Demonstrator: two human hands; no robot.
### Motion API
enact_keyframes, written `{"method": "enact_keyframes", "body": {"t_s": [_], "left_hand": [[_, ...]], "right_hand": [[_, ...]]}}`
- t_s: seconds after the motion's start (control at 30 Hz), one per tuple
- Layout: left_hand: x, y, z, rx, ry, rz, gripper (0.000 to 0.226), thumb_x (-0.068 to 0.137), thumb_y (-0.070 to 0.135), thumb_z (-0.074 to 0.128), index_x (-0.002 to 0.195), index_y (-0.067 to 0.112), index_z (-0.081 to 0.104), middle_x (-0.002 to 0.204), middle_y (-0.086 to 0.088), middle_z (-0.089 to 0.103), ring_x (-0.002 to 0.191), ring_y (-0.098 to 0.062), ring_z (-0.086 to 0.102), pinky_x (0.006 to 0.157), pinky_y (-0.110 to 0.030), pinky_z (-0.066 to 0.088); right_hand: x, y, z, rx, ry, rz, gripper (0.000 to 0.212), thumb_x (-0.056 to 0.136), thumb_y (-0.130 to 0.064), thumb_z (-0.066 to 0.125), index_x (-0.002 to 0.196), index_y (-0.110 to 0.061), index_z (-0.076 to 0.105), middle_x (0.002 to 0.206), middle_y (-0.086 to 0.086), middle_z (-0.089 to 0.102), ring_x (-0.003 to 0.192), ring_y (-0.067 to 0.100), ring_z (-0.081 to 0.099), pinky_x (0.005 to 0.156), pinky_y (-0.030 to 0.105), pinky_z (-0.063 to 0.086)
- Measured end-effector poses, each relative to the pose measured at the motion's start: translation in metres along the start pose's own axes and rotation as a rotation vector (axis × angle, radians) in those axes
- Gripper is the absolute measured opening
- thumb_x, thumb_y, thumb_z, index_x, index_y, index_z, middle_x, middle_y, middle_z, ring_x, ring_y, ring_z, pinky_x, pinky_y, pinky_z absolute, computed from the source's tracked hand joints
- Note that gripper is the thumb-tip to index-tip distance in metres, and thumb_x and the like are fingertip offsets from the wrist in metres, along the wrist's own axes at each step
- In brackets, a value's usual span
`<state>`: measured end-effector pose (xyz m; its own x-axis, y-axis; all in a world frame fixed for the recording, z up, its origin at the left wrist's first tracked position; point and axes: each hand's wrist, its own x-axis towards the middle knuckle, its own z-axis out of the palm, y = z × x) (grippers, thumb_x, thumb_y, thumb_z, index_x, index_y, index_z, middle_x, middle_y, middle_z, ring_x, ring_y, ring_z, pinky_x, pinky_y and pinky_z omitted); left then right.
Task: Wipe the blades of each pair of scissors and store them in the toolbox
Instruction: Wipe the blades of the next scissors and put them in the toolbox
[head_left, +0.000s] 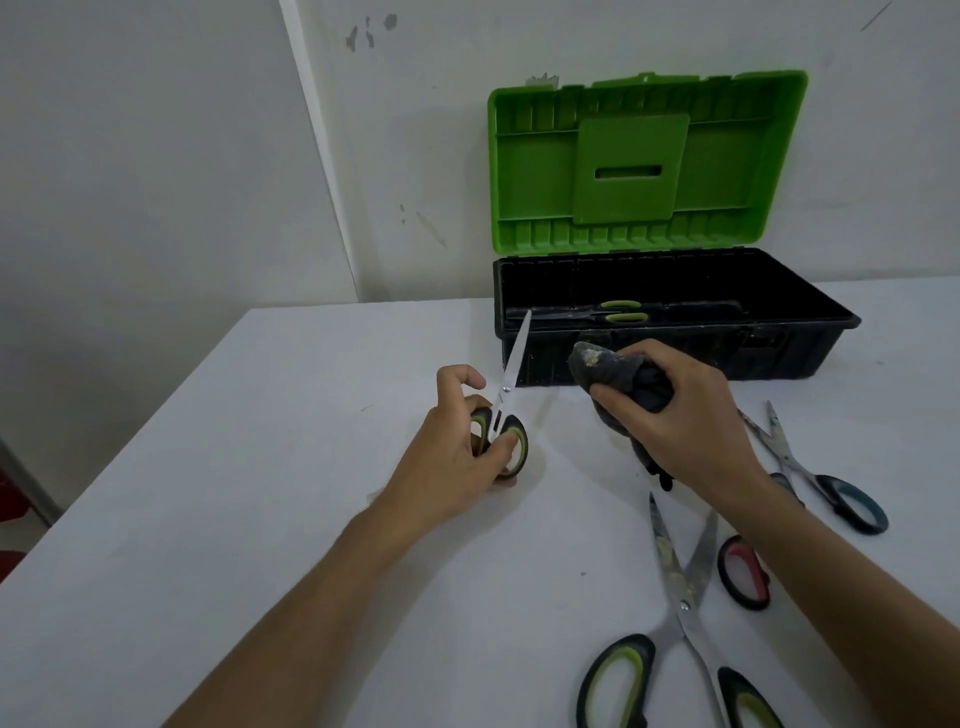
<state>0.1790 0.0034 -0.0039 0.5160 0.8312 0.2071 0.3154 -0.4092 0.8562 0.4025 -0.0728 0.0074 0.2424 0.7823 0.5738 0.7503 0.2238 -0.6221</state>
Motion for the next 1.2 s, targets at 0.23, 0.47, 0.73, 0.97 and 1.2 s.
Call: {"method": "enact_keyframes", "body": {"t_s": [0.23, 0.47, 0.73, 0.97, 1.2], "left_hand": [[0.048, 0.026, -0.012, 0.067, -0.050, 0.157, 0.046, 0.088, 0.010, 0.068, 0.111, 0.026, 0.030, 0.103, 0.008, 0.059, 0.081, -0.031, 0.061, 0.052, -0.033, 0.054], [0.121, 0.068, -0.005, 0.213, 0.007, 0.219, 0.030, 0.087, 0.017, 0.070, 0.109, 0.022, 0.048, 0.104, -0.003, 0.066, 0.084, -0.026, 0.064, 0.073, -0.035, 0.052], [0.227, 0.053, 0.009, 0.516, -0.349, 0.164, 0.025, 0.088, 0.029, 0.070, 0.104, 0.028, 0.051, 0.109, 0.000, 0.060, 0.085, -0.016, 0.056, 0.073, -0.031, 0.042], [0.264, 0.030, 0.038, 0.675, -0.670, -0.001, 0.029, 0.083, 0.013, 0.072, 0.106, 0.023, 0.057, 0.109, -0.001, 0.063, 0.102, -0.022, 0.062, 0.087, -0.033, 0.048], [0.252, 0.037, 0.031, 0.526, -0.416, 0.046, 0.016, 0.091, 0.027, 0.067, 0.106, 0.024, 0.063, 0.104, 0.002, 0.069, 0.100, -0.016, 0.065, 0.094, -0.037, 0.051]], "right_hand": [[0.021, 0.003, -0.018, -0.008, 0.077, 0.016, 0.018, 0.085, -0.030, 0.076, 0.099, -0.023, 0.066, 0.088, -0.011, 0.069, 0.084, 0.005, 0.065, 0.072, 0.027, 0.054], [0.074, 0.008, -0.045, -0.052, 0.225, 0.073, 0.033, 0.082, -0.038, 0.077, 0.107, -0.025, 0.059, 0.091, -0.023, 0.061, 0.085, -0.005, 0.061, 0.070, 0.007, 0.046], [0.142, 0.049, -0.074, -0.283, 0.071, 0.137, 0.038, 0.079, -0.049, 0.075, 0.105, -0.025, 0.061, 0.093, -0.009, 0.066, 0.087, 0.016, 0.063, 0.076, 0.032, 0.051], [0.168, 0.083, -0.064, -0.403, -0.147, 0.190, 0.040, 0.076, -0.059, 0.073, 0.099, -0.031, 0.058, 0.094, -0.007, 0.066, 0.087, 0.020, 0.063, 0.079, 0.040, 0.054], [0.149, 0.074, -0.070, -0.362, -0.014, 0.131, 0.038, 0.078, -0.055, 0.074, 0.102, -0.029, 0.061, 0.092, -0.011, 0.065, 0.085, 0.014, 0.062, 0.075, 0.030, 0.052]]}}
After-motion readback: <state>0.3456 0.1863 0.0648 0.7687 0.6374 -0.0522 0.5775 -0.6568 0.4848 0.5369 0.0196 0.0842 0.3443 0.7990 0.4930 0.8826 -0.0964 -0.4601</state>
